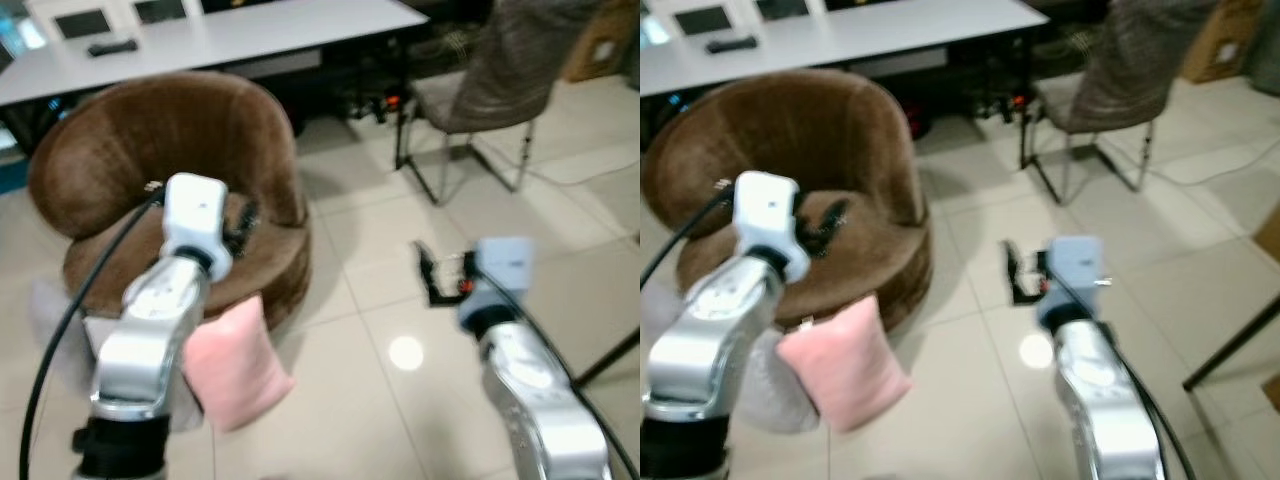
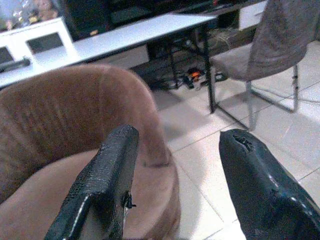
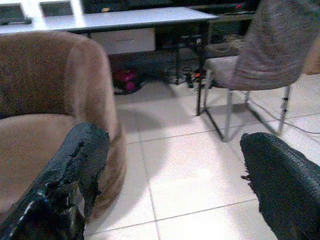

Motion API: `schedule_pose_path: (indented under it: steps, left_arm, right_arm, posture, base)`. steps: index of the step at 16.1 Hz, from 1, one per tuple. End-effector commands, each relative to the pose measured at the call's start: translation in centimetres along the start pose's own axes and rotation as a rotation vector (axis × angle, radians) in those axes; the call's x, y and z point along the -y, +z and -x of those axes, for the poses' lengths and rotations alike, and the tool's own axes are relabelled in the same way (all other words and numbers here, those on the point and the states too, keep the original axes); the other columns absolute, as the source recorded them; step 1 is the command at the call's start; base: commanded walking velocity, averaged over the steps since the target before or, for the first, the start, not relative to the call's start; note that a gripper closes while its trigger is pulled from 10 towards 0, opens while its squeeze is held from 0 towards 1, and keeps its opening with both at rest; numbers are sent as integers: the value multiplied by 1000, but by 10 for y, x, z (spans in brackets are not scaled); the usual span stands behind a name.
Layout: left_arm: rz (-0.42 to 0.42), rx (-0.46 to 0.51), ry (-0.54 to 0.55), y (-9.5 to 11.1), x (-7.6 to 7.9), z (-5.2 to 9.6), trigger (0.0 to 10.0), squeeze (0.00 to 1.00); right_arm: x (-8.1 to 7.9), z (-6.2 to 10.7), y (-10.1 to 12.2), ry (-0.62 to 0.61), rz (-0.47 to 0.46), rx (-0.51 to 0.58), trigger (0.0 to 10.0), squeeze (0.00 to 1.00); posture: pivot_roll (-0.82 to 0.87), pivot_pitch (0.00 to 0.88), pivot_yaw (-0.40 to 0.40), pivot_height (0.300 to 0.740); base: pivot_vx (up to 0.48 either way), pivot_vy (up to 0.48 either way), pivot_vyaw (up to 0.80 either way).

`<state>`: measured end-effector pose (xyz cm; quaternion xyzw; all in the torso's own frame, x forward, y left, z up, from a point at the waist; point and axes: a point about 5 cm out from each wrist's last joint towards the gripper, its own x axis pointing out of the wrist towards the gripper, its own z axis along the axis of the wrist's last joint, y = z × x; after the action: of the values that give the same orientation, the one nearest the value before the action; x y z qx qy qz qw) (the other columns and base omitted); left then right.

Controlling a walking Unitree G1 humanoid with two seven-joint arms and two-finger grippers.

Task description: Move the pillow to the sofa from floor

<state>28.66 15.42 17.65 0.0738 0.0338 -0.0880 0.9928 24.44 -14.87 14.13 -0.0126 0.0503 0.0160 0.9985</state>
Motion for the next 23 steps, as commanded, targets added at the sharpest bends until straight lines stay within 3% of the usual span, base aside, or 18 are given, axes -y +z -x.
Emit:
schedule_pose_path:
  steps: [1, 4, 5, 8, 10, 12, 13, 14, 19, 23]
  left_arm:
    - [-21, -42, 60, -10, -10, 7, 10000, 0]
    - [-58, -46, 160, -20, -28, 29, 10000, 0]
    - [-55, -95, 139, -30, -32, 43, 10000, 0]
    - [-53, -125, 89, -35, -28, 55, 10000, 0]
    - [-94, -91, 95, -34, -25, 56, 10000, 0]
    - [-72, -66, 114, -32, -28, 54, 10000, 0]
    - [-61, -65, 129, -32, -29, 55, 10000, 0]
    - [-54, -69, 139, -33, -29, 55, 10000, 0]
    - [-68, -56, 130, -35, -27, 57, 10000, 0]
    - [-109, -39, 118, -39, -29, 61, 10000, 0]
  right_arm:
    - [-6, -1, 6, 10, -1, 19, 10000, 1000]
    - [-11, -8, 1, 36, 11, -11, 10000, 1000]
    - [-10, -10, 0, 39, 24, -21, 10000, 1000]
    - [-7, -9, -6, 39, 21, -48, 10000, 1000]
    - [-6, -8, -9, 24, 12, -56, 10000, 1000]
    - [-6, -10, -8, -9, 45, -52, 10000, 1000]
    - [-7, -11, -6, -18, 28, -10, 10000, 78]
    - [-6, -12, -5, -30, -20, 16, 10000, 0]
    - [1, -8, -12, -64, -41, -34, 10000, 0]
    - [-4, -7, -13, -11, -49, -27, 10000, 0]
  posture:
    - [-9, 0, 74, 740]
    - [35, 0, 9, 740]
    - [44, 0, -11, 740]
    - [49, 0, -24, 740]
    - [50, 0, -27, 740]
    - [50, 0, -30, 740]
    - [49, 0, -32, 740]
    - [49, 0, -32, 740]
    - [48, 0, -13, 740]
    - [47, 0, -11, 740]
  base:
    - [0, 0, 800]
    - [0, 0, 800]
    - [0, 0, 800]
    - [0, 0, 800]
    - [0, 0, 800]
    - [0, 0, 0]
    - [0, 0, 0]
    - [0, 0, 0]
    - [0, 0, 0]
    - [0, 0, 0]
